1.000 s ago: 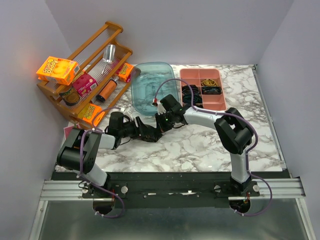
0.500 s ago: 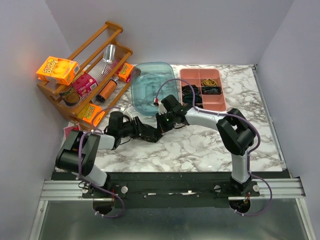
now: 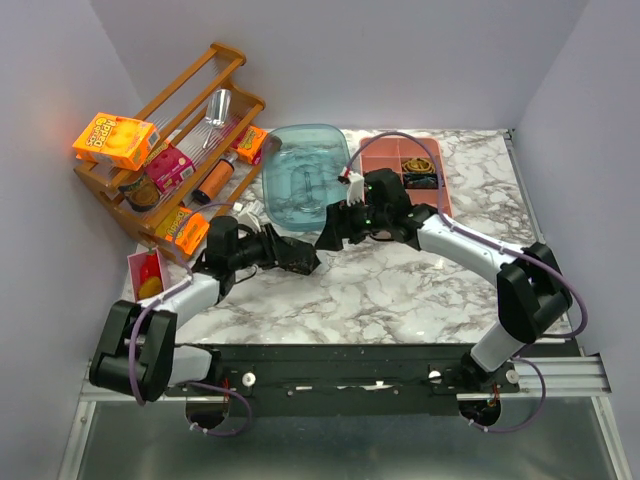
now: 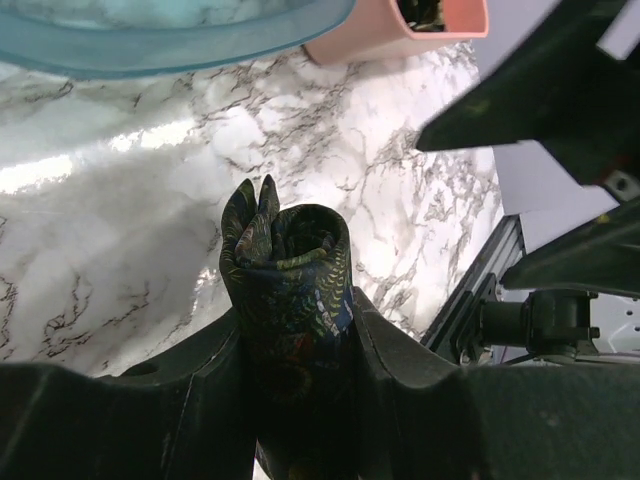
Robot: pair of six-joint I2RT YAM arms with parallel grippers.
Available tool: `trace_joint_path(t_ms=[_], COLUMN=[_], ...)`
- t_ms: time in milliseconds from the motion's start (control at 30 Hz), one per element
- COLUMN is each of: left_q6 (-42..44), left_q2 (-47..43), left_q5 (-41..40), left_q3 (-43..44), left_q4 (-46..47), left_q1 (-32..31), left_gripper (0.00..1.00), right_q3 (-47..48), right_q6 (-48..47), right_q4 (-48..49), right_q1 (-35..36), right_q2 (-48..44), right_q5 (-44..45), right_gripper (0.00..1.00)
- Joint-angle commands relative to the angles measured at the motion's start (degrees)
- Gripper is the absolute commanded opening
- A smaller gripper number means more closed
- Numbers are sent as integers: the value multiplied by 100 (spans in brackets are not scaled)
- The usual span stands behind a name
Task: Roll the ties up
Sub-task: Pick up the tie at the center of the board.
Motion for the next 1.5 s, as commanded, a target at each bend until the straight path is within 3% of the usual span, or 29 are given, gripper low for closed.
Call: trace_joint_path(t_ms=[0,400,633,1000,1200,1467], left_q6=[133,124,168,194,150,71], left_q2=[-694,-1390,-1452,-1434,-1417,-1469], left_q5=[127,619,707,663,663,672], left_q3=[250,557,654,645,628,593], left_q4=[-469,-725,-795,-769,-637,-488], left_q1=[-31,-312,-409,-444,-444,-461], left_gripper=[33,33,33,33,33,32], right_q3=[-206,85,-21,-188,-284,-627], right_q6=[-332,-588,-465,-52,98,598], right_q4=[392,480,620,1112,1174,1946], right_q1=[-131,-131,-210,-219,-219,-219], right_q2=[-138,-86,-24,230,468,468], right_q5=[-952,-1664,-1884,-3237,-3378,-3633], right_gripper=[100,100,100,100,99,89])
